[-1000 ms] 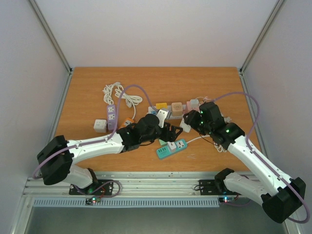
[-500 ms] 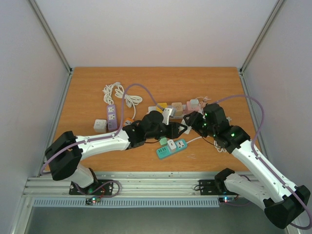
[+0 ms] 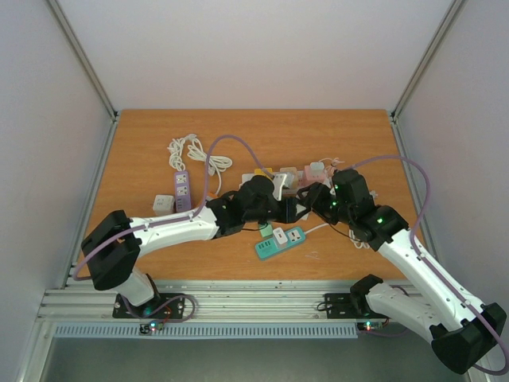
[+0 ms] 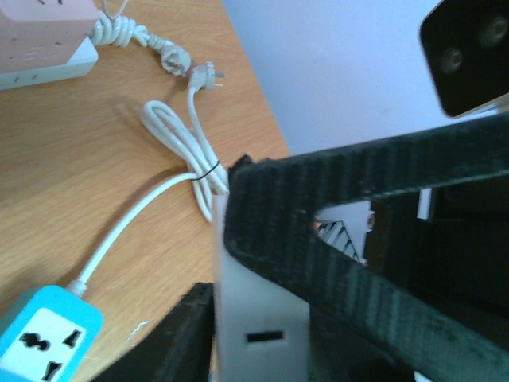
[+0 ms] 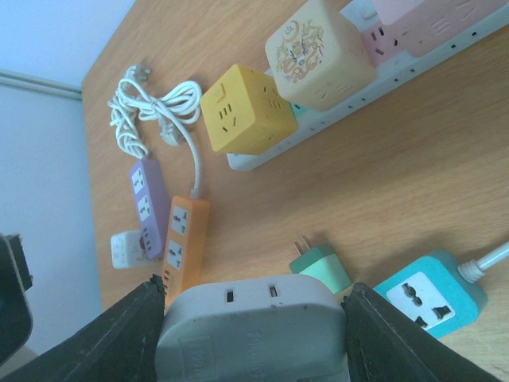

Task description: Insert the plug

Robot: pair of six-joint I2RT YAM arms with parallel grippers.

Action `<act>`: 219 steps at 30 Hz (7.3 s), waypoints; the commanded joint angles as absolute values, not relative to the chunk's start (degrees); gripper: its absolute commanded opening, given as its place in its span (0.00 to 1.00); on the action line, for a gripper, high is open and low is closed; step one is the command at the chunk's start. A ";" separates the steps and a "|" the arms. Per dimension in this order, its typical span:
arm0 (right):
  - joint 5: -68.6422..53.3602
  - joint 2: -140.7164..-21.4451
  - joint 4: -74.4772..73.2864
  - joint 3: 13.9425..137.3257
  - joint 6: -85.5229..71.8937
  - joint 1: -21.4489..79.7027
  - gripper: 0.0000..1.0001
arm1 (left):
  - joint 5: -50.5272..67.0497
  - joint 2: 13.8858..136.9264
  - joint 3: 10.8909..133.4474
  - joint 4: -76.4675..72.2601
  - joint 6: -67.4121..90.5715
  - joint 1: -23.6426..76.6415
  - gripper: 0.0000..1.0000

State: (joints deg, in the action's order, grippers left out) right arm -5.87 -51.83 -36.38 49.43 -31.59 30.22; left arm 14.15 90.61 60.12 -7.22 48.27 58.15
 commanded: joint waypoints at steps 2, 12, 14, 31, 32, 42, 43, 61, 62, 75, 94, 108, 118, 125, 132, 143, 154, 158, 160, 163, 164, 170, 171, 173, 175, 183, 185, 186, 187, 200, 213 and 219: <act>-7.13 -52.35 -36.23 49.89 -28.04 30.44 0.58 | 17.38 92.07 63.17 -3.23 47.99 57.75 0.19; -4.96 -50.75 -37.26 49.61 -21.27 30.50 0.85 | 15.67 91.13 63.15 1.65 43.81 56.30 0.00; -3.17 -48.78 -37.51 49.32 -17.60 30.50 0.92 | 16.59 89.84 62.46 2.37 41.99 54.98 0.00; -28.93 -45.58 4.27 32.69 13.57 31.99 0.90 | 34.57 77.49 67.60 25.71 41.09 43.36 0.01; -29.98 -46.00 6.99 31.97 15.72 32.65 0.89 | 35.29 77.30 67.97 26.80 40.92 42.94 0.00; -28.79 -48.82 6.89 32.86 29.72 35.89 0.92 | 39.88 77.83 71.30 33.67 38.35 41.97 0.00; -28.90 -49.74 5.68 33.67 30.73 35.96 0.92 | 40.54 77.91 71.22 33.37 38.68 41.94 0.00; -32.50 -55.09 -4.42 38.85 43.61 38.47 0.54 | 42.77 80.68 72.63 37.56 38.94 41.94 0.27; -32.78 -55.19 -5.46 39.29 44.27 38.57 0.53 | 43.40 80.90 72.94 38.13 39.00 41.97 0.32; -33.48 -56.13 -9.21 40.33 48.28 39.27 0.52 | 45.45 85.81 75.25 44.45 39.06 42.89 0.40; -16.35 -52.46 -16.38 42.82 28.44 39.37 0.84 | 27.39 89.85 85.71 52.54 23.28 43.68 0.00; 13.07 -48.45 -35.98 45.24 -5.96 32.08 0.83 | 11.31 99.13 95.37 58.22 7.30 50.24 0.00; -12.53 -51.51 -37.35 40.26 -14.13 3.99 0.77 | 11.98 108.04 100.64 59.21 1.76 55.70 0.00; -12.96 -52.47 -37.10 39.20 -15.45 1.63 0.77 | 10.58 114.34 105.07 60.85 0.25 58.65 0.00; -10.23 -51.98 -37.61 37.40 -15.47 0.84 0.78 | 10.28 121.20 112.60 66.10 0.18 59.68 0.00; -7.13 -52.01 -39.47 36.68 -14.52 -1.75 0.79 | 7.52 128.38 118.08 71.29 -4.69 61.97 0.00; -6.15 -51.42 -39.96 36.16 -15.38 -2.11 0.79 | 4.10 131.73 120.72 71.77 -6.81 63.19 0.00; -5.84 -51.46 -40.16 36.06 -15.34 -2.19 0.79 | 4.94 132.34 120.87 71.81 -6.33 63.35 0.00; -5.62 -51.45 -40.17 36.10 -15.29 -2.20 0.79 | 4.55 132.50 120.56 71.57 -6.13 63.37 0.00; -5.45 -51.42 -40.17 36.17 -15.21 -2.20 0.80 | 5.03 132.71 119.91 71.27 -5.83 63.37 0.00; -5.45 -51.42 -40.17 36.13 -15.21 -2.20 0.79 | 5.40 132.58 119.39 70.89 -5.61 63.37 0.00; -5.10 -51.42 -40.17 36.10 -14.86 -2.20 0.80 | 7.84 132.78 117.81 69.77 -5.16 63.37 0.00; -5.03 -51.42 -40.17 36.12 -14.85 -2.20 0.80 | 7.84 132.87 117.76 69.64 -5.18 63.37 0.00; -4.93 -51.37 -40.17 36.12 -14.79 -2.20 0.80 | 7.05 133.27 117.93 69.75 -5.19 63.37 0.00; -4.92 -51.41 -40.25 36.12 -14.77 -2.20 0.80 | 6.37 133.57 118.16 70.21 -5.19 63.37 0.00; -4.40 -51.33 -40.34 36.12 -14.78 -2.20 0.80 | 5.89 133.59 116.02 68.29 -4.19 63.37 0.00; -4.35 -51.35 -40.34 36.12 -14.77 -2.20 0.80 | 6.04 133.66 115.41 67.83 -3.84 63.37 0.00; -4.31 -51.28 -40.34 36.12 -14.77 -2.20 0.80 | 6.06 133.68 115.09 67.57 -3.79 63.37 0.00; -4.31 -51.30 -40.34 36.12 -14.79 -2.20 0.80 | 5.88 133.68 114.72 67.32 -3.65 63.37 0.00; -4.03 -51.42 -40.34 36.04 -14.76 -2.20 0.80 | 4.38 132.38 116.43 67.94 -0.93 63.37 0.40; -4.39 -51.24 -40.24 35.95 -14.78 -2.20 0.80 | 2.11 130.75 117.62 69.23 -0.82 63.37 0.20; -4.48 -51.05 -40.41 35.99 -14.61 -2.20 0.80 | 1.40 132.75 117.00 68.56 -0.79 63.39 0.01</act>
